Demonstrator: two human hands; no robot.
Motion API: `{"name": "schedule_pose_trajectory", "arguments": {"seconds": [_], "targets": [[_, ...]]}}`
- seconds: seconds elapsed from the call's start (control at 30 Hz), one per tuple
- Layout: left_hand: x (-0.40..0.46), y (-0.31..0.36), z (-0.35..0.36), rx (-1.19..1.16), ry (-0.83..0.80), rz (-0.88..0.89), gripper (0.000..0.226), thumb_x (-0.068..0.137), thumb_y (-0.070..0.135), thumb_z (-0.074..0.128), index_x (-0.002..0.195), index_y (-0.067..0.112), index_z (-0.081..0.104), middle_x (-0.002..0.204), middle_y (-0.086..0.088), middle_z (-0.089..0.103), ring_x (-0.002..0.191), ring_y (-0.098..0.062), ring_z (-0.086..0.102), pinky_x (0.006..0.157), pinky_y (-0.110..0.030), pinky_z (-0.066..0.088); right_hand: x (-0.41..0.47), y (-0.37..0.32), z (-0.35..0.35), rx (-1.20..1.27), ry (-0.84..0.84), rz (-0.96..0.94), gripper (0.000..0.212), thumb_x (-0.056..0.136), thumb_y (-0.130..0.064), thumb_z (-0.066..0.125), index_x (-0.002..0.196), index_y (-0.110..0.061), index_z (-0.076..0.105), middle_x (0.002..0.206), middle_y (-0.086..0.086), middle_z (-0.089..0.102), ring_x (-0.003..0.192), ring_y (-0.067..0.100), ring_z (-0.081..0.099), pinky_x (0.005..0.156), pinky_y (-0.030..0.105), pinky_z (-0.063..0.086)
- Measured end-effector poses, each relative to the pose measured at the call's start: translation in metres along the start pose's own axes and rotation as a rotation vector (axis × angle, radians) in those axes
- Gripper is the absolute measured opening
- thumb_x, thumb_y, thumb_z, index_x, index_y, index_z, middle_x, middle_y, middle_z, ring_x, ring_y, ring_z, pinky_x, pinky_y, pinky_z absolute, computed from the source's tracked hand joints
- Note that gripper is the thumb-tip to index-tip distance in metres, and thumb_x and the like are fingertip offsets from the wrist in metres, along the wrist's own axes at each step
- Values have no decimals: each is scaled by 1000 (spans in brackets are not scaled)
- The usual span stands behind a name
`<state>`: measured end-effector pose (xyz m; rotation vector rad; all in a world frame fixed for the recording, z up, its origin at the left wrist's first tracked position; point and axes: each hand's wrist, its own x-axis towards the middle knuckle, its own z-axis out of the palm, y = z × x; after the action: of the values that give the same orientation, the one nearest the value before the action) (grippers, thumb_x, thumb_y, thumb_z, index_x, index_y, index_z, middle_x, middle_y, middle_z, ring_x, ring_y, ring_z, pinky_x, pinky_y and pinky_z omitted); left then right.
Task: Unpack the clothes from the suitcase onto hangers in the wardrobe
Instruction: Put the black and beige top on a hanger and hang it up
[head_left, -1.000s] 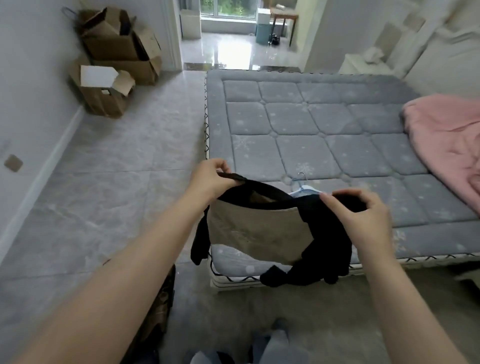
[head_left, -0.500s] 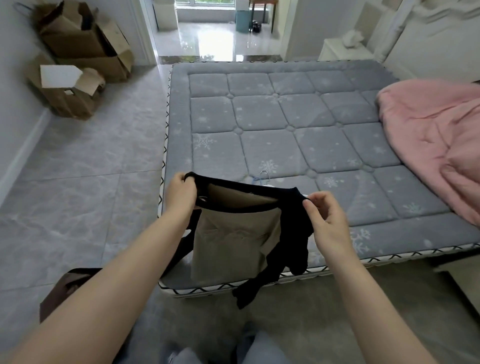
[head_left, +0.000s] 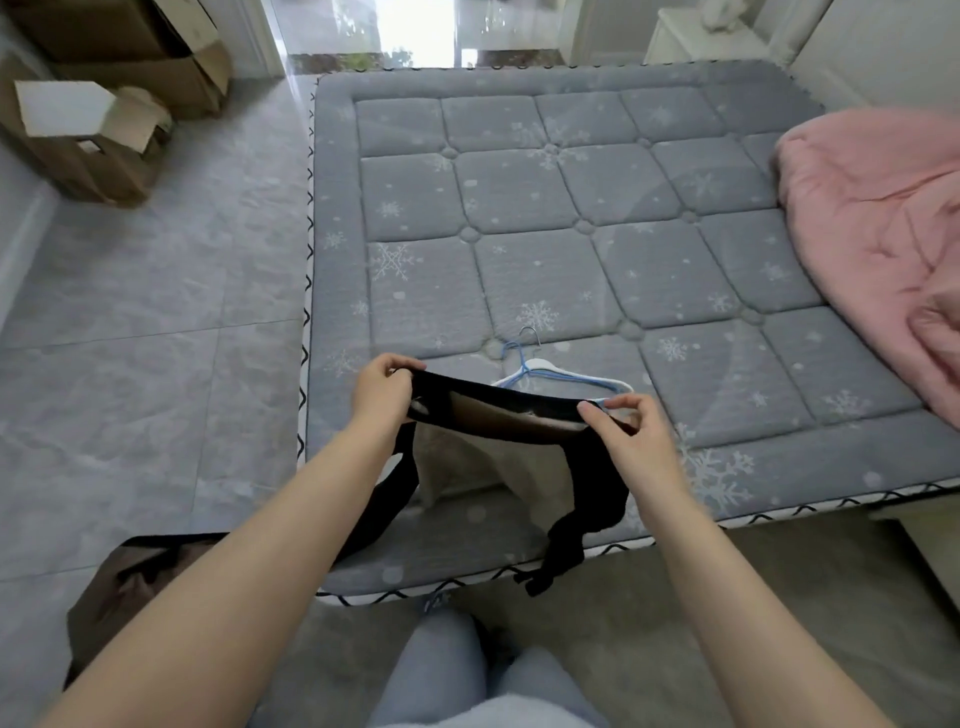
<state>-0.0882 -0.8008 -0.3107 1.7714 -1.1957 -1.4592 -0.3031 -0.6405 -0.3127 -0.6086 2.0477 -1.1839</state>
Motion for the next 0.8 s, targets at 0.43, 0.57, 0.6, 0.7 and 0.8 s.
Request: {"name": "schedule_pose_trajectory", "arguments": {"seconds": [0.43,0.57,0.6,0.7,0.8], "targets": [[63,-3,36,91,-64,-82,32,90,2,42,89,16,72,91,-6,63,88,-26,59,75,-35,49,58,32,27,-112,34,181,29,81,1,58,84,-28,59,80,-1,58,60,13,50,53,25,37],[78,-14,57,119,-45,-118,30,93,6,45,104,12,72,107,-8,68,104,-27,60,93,-40,51,89,45,32,-118,18,259,30,83,2,56,84,-27,62,88,-1,62,72,16,56,65,28,43],[83,-17,64,115,-37,-141,28,94,9,46,107,12,71,110,-9,68,105,-28,61,95,-44,51,100,49,34,-119,7,275,29,84,1,57,85,-27,62,88,-2,63,72,16,57,64,27,43],[93,-23,89,125,7,-198,20,95,16,51,107,13,66,110,-13,66,104,-33,61,93,-45,52,132,62,37,-163,-73,330,21,87,-4,58,91,-24,63,86,-3,65,71,14,57,65,30,45],[100,-30,113,124,50,-257,7,93,20,55,99,20,59,99,-12,63,93,-31,62,85,-45,55,161,76,39,-247,-215,380,21,88,-14,61,107,-22,61,89,-2,63,78,16,59,74,33,47]]}}
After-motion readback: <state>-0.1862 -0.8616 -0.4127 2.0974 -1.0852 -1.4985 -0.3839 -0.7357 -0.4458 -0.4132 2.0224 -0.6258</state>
